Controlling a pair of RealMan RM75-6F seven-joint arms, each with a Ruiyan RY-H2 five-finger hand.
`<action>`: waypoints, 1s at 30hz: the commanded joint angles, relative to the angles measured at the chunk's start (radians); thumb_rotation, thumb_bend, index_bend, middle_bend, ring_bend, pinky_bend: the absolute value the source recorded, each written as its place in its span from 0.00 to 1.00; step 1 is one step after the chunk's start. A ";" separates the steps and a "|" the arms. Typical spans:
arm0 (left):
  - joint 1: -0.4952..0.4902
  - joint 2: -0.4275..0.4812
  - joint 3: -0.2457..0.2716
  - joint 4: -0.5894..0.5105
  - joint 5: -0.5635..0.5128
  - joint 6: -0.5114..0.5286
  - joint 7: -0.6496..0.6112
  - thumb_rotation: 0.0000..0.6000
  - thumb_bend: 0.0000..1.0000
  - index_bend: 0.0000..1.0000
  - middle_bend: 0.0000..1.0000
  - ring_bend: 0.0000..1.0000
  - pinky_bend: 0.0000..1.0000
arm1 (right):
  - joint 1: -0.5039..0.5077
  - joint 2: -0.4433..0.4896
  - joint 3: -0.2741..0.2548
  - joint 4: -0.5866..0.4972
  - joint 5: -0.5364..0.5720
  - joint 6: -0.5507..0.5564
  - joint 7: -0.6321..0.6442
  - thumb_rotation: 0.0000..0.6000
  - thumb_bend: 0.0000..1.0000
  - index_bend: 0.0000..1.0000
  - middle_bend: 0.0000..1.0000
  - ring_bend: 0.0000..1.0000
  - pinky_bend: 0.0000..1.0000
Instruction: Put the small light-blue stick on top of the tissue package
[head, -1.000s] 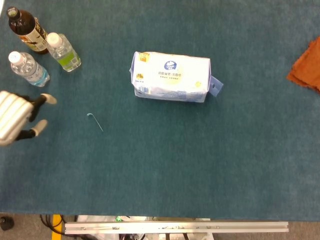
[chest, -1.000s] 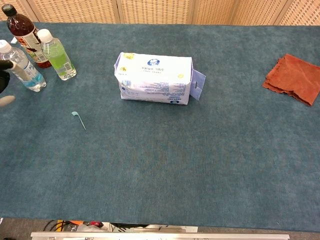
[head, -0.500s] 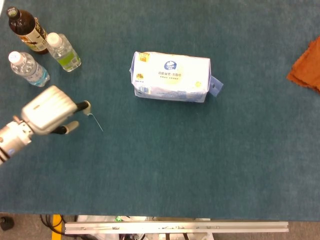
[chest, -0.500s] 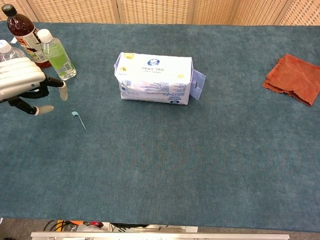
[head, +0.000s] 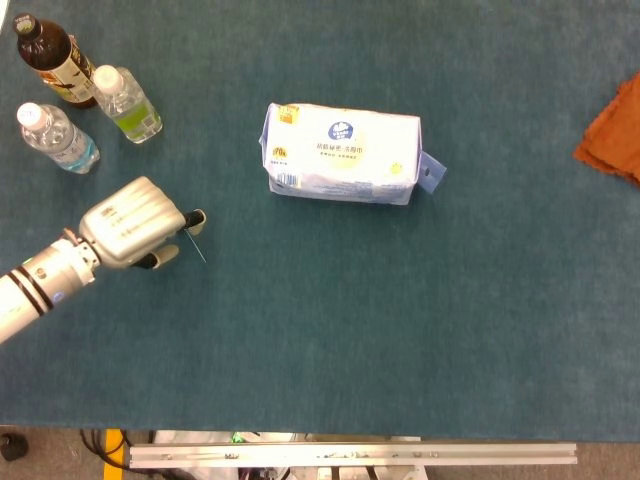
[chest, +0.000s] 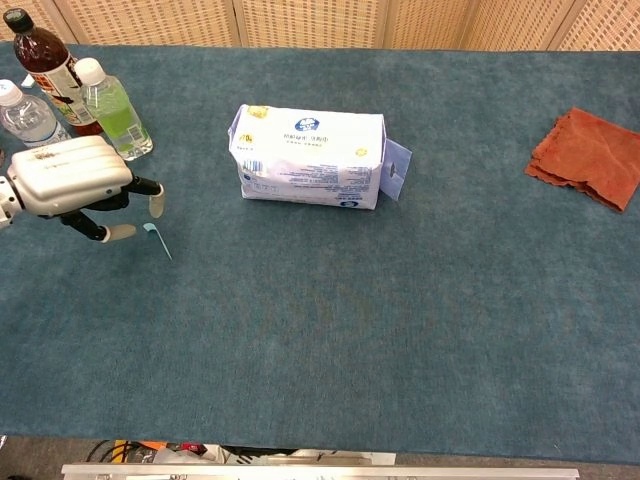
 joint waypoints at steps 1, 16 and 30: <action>-0.009 -0.019 0.006 0.014 -0.009 -0.009 0.020 1.00 0.32 0.41 0.99 0.97 0.95 | -0.002 0.000 -0.001 0.001 0.001 0.002 0.002 1.00 0.43 0.23 0.35 0.26 0.39; -0.019 -0.083 0.047 0.069 -0.039 -0.023 0.056 1.00 0.32 0.43 0.99 0.98 0.95 | -0.007 0.001 -0.002 -0.002 0.009 -0.001 -0.001 1.00 0.43 0.23 0.35 0.26 0.39; -0.031 -0.131 0.069 0.119 -0.059 -0.022 0.052 1.00 0.32 0.46 1.00 0.99 0.96 | -0.016 0.004 -0.004 -0.005 0.012 0.007 -0.004 1.00 0.43 0.23 0.35 0.26 0.39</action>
